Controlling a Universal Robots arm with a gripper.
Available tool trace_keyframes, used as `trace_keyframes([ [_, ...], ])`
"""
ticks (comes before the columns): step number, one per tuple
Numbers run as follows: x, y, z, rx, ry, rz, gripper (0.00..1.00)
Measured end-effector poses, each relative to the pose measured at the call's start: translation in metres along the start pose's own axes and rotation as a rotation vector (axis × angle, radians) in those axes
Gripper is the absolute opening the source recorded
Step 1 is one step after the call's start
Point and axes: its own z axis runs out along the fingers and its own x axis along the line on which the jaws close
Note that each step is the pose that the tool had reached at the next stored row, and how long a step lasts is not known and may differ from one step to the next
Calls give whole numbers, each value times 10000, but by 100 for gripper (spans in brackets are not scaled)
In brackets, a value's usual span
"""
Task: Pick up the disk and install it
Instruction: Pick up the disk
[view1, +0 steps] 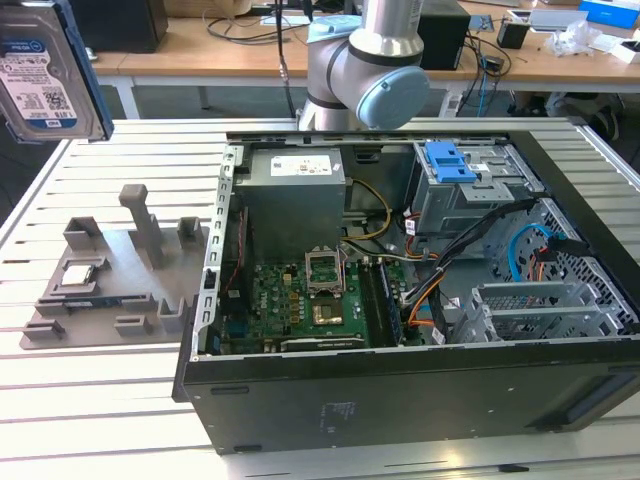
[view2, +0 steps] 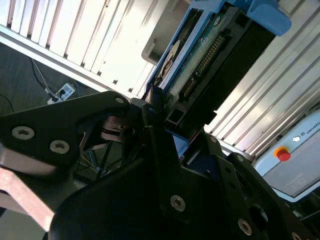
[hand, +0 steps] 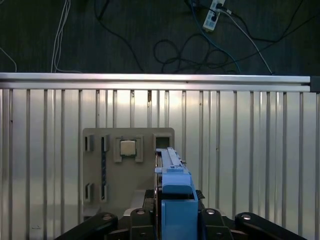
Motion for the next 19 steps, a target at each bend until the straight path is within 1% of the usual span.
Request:
trace_keyframes([
  [5, 0, 1, -48, 0, 1, 0, 36],
  [9, -1, 2, -125, 0, 0, 0, 36],
  [18, -2, 4, -241, -1, 1, 0, 36],
  [19, -2, 5, -266, -1, 1, 0, 36],
])
